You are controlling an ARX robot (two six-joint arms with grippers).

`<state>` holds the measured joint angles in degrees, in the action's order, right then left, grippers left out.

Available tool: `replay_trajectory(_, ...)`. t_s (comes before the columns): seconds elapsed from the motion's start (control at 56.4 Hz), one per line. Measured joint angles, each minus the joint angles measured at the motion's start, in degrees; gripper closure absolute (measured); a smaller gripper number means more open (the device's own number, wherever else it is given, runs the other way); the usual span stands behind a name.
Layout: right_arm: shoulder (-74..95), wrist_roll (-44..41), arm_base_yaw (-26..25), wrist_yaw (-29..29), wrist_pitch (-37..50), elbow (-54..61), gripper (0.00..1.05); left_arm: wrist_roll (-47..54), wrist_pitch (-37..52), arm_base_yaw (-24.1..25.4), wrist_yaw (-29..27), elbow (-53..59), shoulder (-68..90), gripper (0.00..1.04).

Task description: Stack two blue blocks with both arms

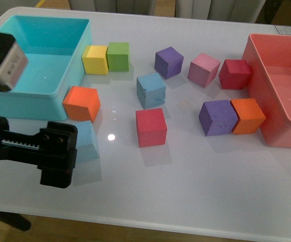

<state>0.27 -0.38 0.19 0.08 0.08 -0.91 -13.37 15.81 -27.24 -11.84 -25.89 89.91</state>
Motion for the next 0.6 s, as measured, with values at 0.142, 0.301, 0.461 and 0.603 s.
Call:
replay_trajectory(0.142,0.0,0.0,0.0,0.0,0.0,0.0,0.09,-0.96,1.97,0.37,0.26,-2.89,6.95,0.09)
replay_trajectory(0.301,0.0,0.0,0.0,0.0,0.0,0.0,0.09,-1.16,3.39,0.48,0.33,-6.8,13.68,0.09)
replay_trajectory(0.461,0.0,0.0,0.0,0.0,0.0,0.0,0.09,-2.4,3.1,1.75,1.05,-10.58,18.91,0.09)
replay_trajectory(0.603,0.0,0.0,0.0,0.0,0.0,0.0,0.09,-4.96,1.55,3.45,1.4,-14.23,22.12,0.09)
